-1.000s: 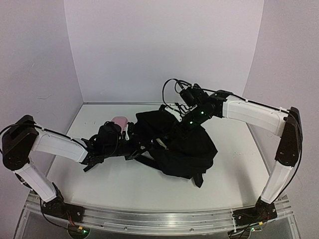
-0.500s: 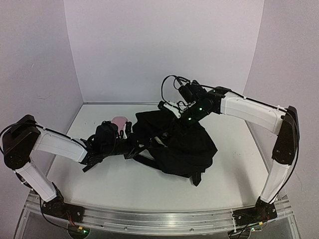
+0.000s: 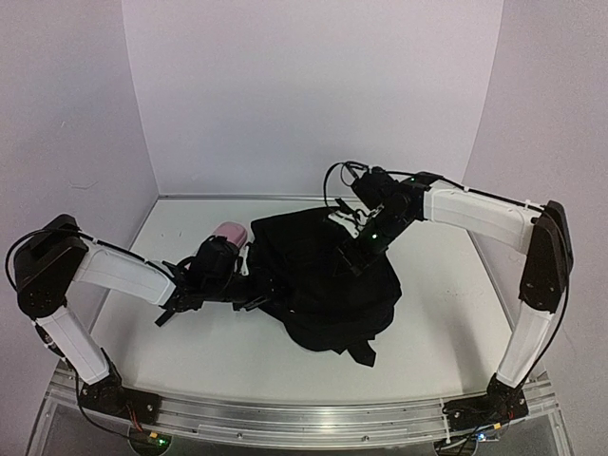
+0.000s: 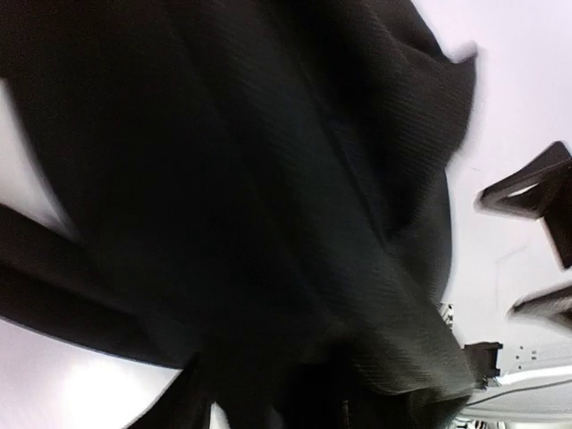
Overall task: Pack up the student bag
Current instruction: Unzip the student bag at the center of the board, then pick up the stationery from the center of the board, then place the stationery in the student bag.
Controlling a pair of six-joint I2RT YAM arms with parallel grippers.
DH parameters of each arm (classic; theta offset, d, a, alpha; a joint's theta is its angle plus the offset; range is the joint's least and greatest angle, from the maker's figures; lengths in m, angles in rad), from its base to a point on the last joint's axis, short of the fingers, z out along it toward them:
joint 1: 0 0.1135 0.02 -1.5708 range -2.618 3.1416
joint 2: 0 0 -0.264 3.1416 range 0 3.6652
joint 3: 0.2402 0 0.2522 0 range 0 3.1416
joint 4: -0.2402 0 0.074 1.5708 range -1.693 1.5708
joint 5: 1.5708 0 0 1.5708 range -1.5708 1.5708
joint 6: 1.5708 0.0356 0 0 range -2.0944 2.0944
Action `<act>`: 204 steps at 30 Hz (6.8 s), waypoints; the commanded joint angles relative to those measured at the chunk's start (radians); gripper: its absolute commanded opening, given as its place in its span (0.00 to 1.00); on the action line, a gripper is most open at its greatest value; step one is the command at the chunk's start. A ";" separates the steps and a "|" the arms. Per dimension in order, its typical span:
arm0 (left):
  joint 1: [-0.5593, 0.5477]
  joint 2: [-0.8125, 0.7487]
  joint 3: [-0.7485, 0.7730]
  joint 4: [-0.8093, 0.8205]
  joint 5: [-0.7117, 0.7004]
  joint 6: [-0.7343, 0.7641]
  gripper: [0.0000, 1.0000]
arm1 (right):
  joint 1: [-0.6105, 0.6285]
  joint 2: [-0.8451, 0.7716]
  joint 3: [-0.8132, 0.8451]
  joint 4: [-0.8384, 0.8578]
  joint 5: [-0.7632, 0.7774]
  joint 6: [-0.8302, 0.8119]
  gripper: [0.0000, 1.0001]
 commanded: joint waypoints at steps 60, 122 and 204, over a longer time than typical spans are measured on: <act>0.241 -0.669 -0.179 -0.526 -0.464 -0.170 0.97 | 0.140 0.160 0.251 -0.030 0.108 0.068 0.00; 0.513 -0.248 0.410 -0.618 0.485 0.604 0.00 | -0.051 0.058 0.448 -0.075 -0.255 0.142 0.98; 0.178 -1.225 -0.211 -0.839 0.113 -0.013 0.00 | 0.318 0.124 0.212 0.069 0.430 0.082 0.76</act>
